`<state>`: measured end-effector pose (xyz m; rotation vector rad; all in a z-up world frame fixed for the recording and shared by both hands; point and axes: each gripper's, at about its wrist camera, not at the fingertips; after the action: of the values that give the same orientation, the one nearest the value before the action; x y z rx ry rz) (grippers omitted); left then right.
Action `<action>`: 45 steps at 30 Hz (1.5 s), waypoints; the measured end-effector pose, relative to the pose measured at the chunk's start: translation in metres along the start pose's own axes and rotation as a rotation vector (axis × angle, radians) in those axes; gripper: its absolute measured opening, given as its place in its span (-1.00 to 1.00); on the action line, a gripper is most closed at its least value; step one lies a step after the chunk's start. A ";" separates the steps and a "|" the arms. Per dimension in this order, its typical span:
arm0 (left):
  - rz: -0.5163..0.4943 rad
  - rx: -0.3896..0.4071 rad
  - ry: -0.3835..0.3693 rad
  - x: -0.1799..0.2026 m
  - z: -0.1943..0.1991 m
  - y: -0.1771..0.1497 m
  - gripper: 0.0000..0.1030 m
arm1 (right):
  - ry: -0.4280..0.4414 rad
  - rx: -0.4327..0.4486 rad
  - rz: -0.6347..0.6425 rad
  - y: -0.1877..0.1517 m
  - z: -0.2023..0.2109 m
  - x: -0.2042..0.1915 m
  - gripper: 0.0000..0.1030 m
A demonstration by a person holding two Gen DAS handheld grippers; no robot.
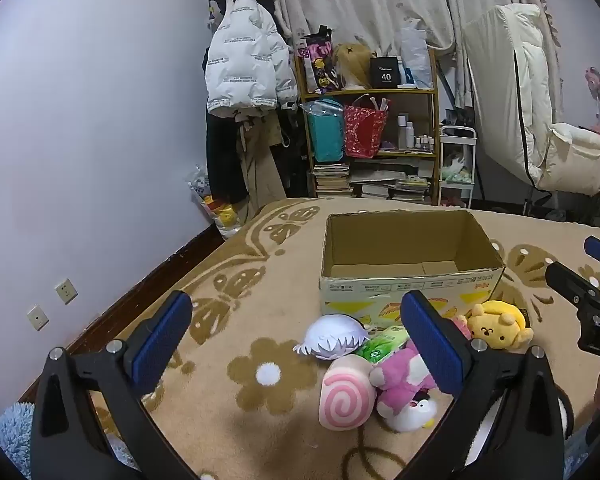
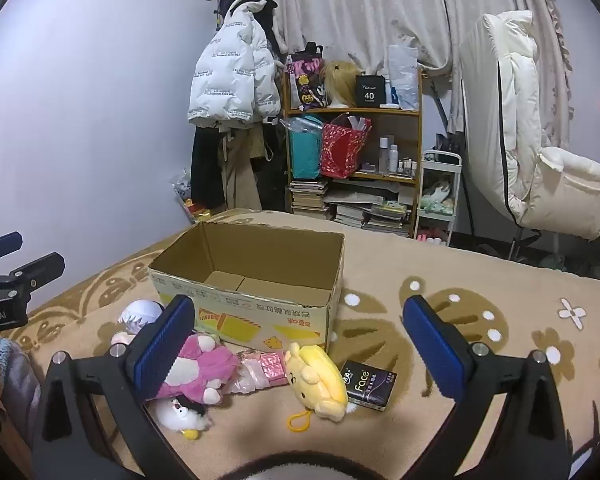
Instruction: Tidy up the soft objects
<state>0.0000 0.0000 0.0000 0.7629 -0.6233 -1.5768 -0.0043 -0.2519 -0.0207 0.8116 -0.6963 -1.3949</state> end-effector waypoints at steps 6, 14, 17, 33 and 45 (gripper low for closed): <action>-0.027 -0.019 0.005 0.004 -0.006 0.000 1.00 | 0.000 -0.002 0.000 0.000 -0.001 0.000 1.00; -0.012 0.005 0.004 0.002 0.001 0.002 1.00 | -0.005 -0.003 -0.001 0.000 -0.001 0.000 1.00; -0.004 -0.003 -0.004 0.000 0.000 0.001 1.00 | -0.009 0.005 -0.003 0.000 0.000 0.001 1.00; -0.019 -0.010 0.012 0.002 -0.002 0.000 1.00 | -0.007 -0.007 -0.002 -0.001 0.000 0.004 1.00; -0.022 -0.010 0.020 0.002 -0.003 0.001 1.00 | -0.008 -0.011 0.000 0.000 0.000 0.005 1.00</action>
<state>0.0023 -0.0020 -0.0014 0.7794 -0.5937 -1.5895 -0.0045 -0.2564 -0.0210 0.7976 -0.6943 -1.4018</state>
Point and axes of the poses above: each gripper's, at about its wrist camera, not at the fingertips, and z roughly against the way its jaws point, x to its right, y to its top, and after that the axes turned 12 degrees about -x, right-handed
